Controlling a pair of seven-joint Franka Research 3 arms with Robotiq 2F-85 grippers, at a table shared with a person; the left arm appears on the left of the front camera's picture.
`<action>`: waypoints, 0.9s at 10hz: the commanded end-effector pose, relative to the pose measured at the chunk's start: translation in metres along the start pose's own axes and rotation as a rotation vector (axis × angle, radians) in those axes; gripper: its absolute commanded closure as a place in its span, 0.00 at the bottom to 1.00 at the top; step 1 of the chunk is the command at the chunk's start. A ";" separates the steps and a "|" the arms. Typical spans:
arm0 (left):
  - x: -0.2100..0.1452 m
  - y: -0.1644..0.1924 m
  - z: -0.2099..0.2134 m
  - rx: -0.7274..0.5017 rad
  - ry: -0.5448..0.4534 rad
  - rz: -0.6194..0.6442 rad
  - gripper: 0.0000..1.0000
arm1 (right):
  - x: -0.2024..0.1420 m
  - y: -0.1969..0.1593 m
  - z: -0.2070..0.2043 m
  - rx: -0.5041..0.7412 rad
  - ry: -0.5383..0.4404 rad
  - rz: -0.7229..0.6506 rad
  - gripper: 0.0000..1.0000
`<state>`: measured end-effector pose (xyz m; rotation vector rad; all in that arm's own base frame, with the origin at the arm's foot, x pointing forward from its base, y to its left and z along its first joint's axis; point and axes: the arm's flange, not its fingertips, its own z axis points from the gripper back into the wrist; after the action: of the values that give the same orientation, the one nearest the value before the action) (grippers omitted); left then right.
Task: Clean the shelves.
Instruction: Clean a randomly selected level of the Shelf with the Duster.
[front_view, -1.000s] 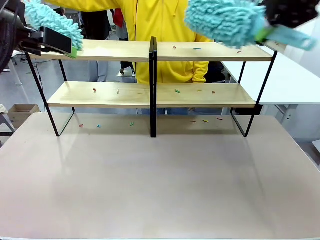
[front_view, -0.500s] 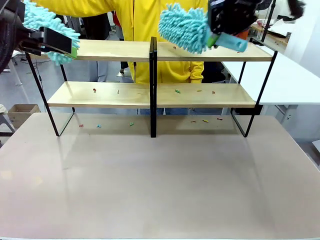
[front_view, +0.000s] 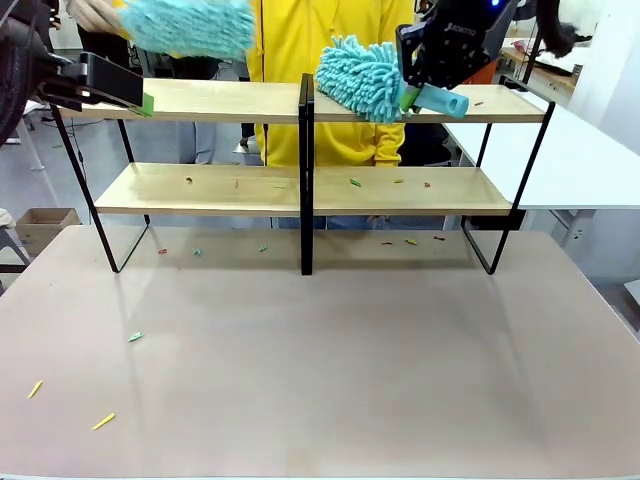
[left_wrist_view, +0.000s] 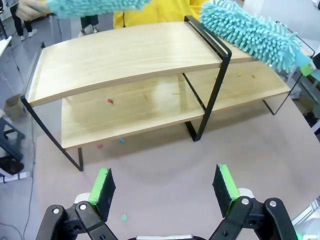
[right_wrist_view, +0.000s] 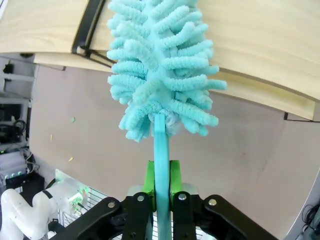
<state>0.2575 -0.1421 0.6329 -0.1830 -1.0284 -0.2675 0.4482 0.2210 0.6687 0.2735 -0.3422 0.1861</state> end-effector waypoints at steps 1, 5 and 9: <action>0.001 0.001 0.000 0.005 -0.002 0.001 0.00 | 0.001 -0.005 -0.001 -0.036 -0.003 -0.063 0.88; 0.001 0.001 0.000 0.005 -0.002 0.001 0.00 | -0.005 -0.057 0.025 -0.174 -0.017 -0.238 0.88; 0.001 0.001 0.000 0.005 -0.002 0.001 0.00 | -0.036 -0.113 0.063 -0.361 0.021 -0.397 0.88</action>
<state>0.2573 -0.1421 0.6331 -0.1830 -1.0290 -0.2678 0.4314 0.0950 0.6878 0.0315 -0.2998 -0.1928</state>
